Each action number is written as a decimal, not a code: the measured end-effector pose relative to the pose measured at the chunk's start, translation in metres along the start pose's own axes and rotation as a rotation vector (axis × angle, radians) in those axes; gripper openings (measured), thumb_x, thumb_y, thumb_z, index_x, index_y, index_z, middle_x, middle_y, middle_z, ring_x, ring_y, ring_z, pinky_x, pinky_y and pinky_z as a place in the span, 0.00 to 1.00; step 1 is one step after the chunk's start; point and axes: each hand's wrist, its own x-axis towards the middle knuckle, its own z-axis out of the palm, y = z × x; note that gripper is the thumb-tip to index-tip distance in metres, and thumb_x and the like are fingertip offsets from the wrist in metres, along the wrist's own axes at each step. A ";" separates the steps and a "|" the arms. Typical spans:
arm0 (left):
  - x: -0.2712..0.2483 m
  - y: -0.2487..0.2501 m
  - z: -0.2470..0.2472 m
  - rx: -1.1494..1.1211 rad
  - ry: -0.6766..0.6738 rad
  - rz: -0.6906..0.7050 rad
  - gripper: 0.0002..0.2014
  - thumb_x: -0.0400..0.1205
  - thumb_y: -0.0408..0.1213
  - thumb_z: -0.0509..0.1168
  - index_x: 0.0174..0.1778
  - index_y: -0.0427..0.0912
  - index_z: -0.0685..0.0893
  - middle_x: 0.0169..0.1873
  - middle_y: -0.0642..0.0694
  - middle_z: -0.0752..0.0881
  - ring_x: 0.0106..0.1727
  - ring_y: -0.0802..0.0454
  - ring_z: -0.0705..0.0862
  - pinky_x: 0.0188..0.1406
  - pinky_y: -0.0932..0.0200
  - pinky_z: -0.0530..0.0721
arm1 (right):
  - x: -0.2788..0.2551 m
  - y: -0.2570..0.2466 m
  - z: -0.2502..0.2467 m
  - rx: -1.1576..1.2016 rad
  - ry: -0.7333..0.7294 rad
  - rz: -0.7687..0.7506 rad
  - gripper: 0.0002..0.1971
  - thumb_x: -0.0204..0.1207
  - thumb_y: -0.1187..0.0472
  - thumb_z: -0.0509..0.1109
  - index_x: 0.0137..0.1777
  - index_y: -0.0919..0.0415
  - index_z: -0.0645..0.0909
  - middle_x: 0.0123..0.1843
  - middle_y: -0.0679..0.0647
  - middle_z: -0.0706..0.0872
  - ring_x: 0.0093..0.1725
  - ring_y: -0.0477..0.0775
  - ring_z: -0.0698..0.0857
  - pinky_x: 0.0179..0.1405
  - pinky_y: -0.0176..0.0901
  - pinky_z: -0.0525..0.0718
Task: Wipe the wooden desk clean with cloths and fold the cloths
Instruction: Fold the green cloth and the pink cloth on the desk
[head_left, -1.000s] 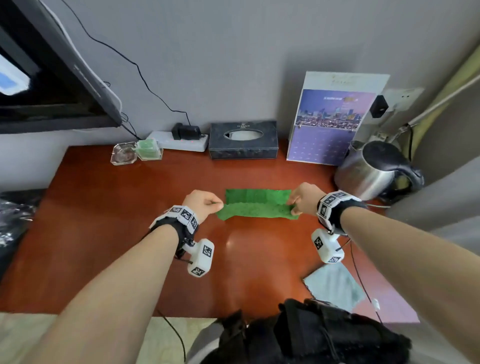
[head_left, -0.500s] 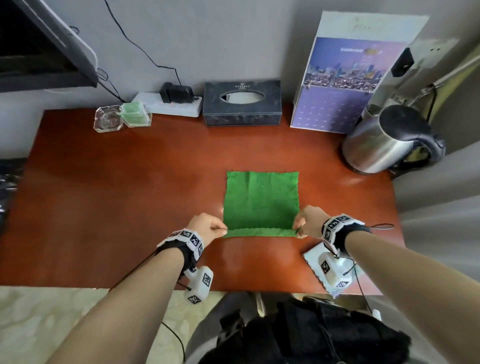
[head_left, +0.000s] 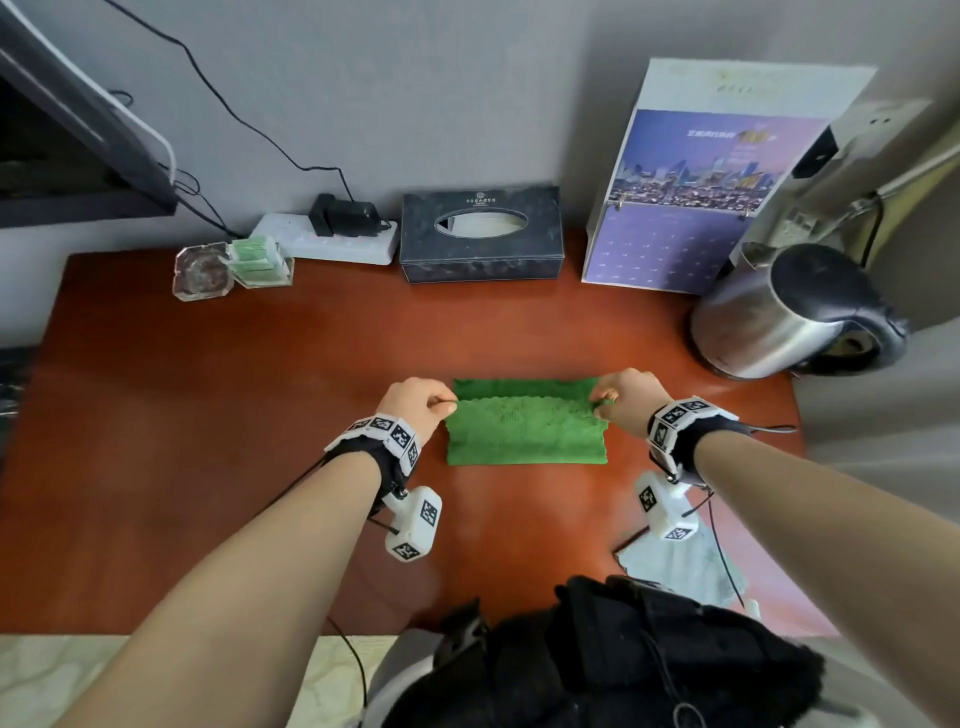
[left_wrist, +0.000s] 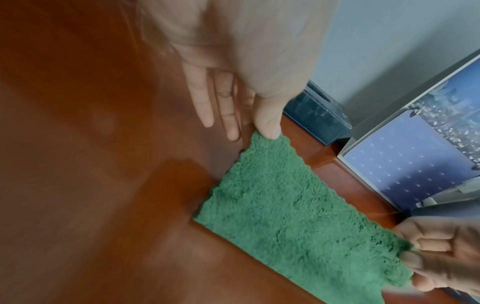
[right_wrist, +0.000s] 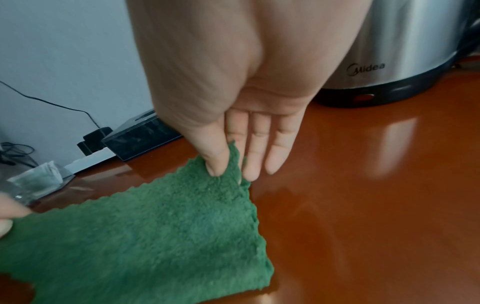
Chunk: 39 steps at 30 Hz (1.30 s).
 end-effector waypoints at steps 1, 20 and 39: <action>0.005 0.000 0.001 0.002 -0.004 -0.013 0.06 0.81 0.40 0.70 0.46 0.54 0.92 0.45 0.55 0.92 0.50 0.53 0.88 0.55 0.56 0.85 | 0.005 0.000 0.000 0.001 0.006 0.004 0.09 0.75 0.61 0.73 0.54 0.53 0.88 0.54 0.56 0.88 0.56 0.57 0.83 0.53 0.41 0.79; 0.049 -0.003 0.014 0.039 0.036 -0.062 0.06 0.83 0.40 0.67 0.50 0.56 0.87 0.44 0.54 0.88 0.46 0.49 0.87 0.49 0.52 0.85 | 0.046 0.003 0.012 -0.003 0.052 0.126 0.08 0.74 0.59 0.67 0.51 0.51 0.82 0.46 0.58 0.86 0.41 0.59 0.83 0.40 0.41 0.78; 0.008 0.088 0.065 0.226 -0.020 0.195 0.06 0.85 0.42 0.64 0.56 0.53 0.82 0.52 0.55 0.81 0.46 0.52 0.84 0.40 0.53 0.85 | 0.031 0.024 0.004 -0.120 0.035 0.009 0.11 0.74 0.60 0.69 0.55 0.48 0.80 0.51 0.52 0.86 0.49 0.57 0.85 0.50 0.48 0.85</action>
